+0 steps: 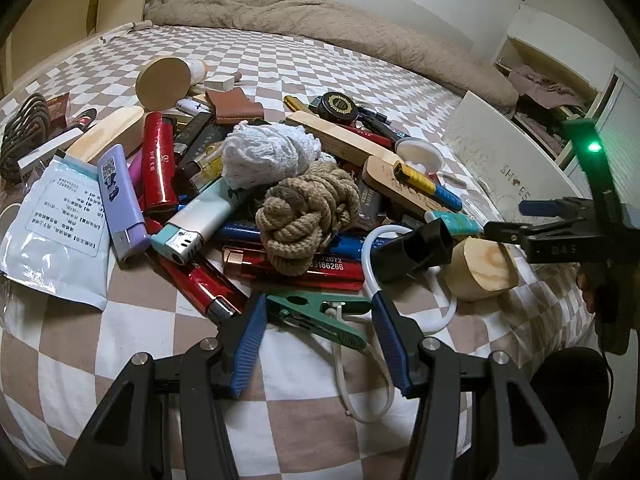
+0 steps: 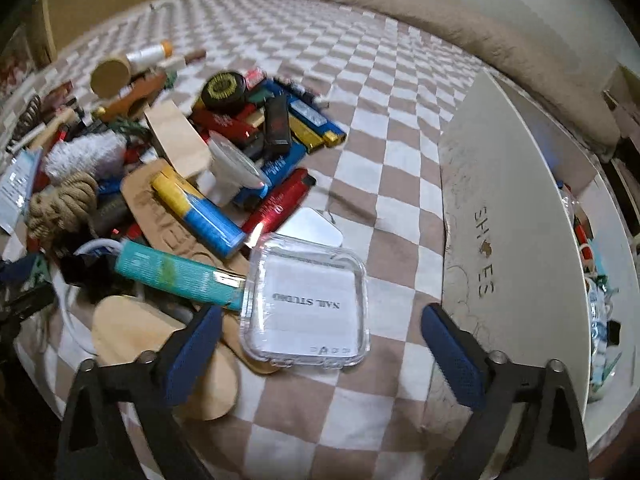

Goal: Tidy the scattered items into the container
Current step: 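Close the left tool on a green clothespin while the right approaches the clear NAIL STUDIO box, then close the right tool on the clear NAIL STUDIO box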

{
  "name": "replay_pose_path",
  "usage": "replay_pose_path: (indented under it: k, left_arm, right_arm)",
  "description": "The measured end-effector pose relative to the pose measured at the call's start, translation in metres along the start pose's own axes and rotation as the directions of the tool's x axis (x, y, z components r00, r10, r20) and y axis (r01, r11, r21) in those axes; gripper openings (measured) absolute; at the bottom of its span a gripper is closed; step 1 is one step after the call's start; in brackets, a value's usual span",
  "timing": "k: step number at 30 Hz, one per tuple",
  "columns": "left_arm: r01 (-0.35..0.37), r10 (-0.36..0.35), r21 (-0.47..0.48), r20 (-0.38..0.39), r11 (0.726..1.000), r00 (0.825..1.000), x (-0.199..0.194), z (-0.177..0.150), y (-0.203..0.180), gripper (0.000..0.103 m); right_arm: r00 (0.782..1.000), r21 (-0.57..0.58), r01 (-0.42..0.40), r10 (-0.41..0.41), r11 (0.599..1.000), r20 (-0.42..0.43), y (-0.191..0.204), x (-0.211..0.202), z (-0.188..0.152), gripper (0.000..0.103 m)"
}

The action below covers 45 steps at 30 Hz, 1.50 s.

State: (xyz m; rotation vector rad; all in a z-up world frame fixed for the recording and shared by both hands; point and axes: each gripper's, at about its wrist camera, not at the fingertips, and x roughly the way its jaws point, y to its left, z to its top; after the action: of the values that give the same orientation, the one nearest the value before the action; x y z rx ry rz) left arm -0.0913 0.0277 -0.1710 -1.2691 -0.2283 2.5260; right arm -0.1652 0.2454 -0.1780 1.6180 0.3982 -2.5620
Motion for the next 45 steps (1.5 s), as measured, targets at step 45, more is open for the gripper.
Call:
replay_pose_path:
  k: [45]
  left_arm:
    - [0.057, -0.058, 0.006, 0.092, 0.998, 0.994, -0.045, 0.004, -0.018, 0.054]
  right_arm:
    - [0.94, 0.163, -0.313, 0.282, 0.936, 0.191, 0.01, -0.066, -0.045, 0.076]
